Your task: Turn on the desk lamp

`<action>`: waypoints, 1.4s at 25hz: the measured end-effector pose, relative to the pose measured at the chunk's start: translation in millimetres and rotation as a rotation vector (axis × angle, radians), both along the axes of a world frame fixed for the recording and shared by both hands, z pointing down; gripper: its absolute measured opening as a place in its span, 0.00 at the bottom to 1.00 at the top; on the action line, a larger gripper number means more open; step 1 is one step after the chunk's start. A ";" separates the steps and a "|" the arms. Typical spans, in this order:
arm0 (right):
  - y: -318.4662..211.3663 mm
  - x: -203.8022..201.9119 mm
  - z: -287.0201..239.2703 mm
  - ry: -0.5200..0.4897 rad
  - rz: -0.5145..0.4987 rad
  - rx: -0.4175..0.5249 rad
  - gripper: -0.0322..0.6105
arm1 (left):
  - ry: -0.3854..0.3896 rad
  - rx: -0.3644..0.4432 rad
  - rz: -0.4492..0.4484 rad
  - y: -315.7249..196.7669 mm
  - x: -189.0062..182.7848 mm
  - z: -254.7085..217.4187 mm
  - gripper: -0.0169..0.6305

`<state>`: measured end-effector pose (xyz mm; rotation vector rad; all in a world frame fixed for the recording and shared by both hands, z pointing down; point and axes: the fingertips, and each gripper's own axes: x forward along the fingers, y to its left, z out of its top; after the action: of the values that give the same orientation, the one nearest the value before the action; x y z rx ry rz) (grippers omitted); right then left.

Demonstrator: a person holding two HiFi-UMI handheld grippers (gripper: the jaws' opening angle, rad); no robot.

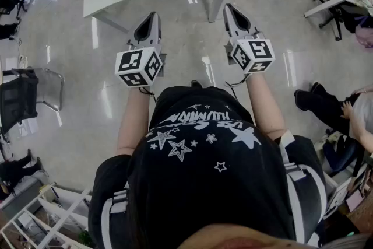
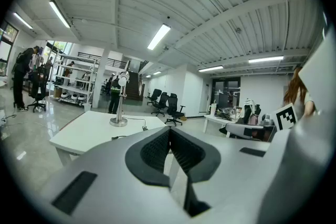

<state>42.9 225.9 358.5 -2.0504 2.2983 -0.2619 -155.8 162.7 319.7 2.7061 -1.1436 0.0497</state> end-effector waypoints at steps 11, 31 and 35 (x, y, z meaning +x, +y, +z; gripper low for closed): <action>-9.8 26.1 20.3 -0.031 -0.021 -0.028 0.06 | -0.039 -0.018 -0.008 -7.0 29.5 14.7 0.04; -132.9 58.5 31.5 -0.022 0.040 -0.074 0.06 | -0.020 -0.067 0.069 -134.7 68.5 36.2 0.04; -164.1 56.1 36.4 -0.024 0.044 -0.087 0.06 | -0.020 -0.072 0.079 -167.8 70.1 36.6 0.04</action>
<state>99.0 61.8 394.9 -2.1218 2.2639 -0.3892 -85.7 -5.1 356.2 2.6920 -1.0196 0.1274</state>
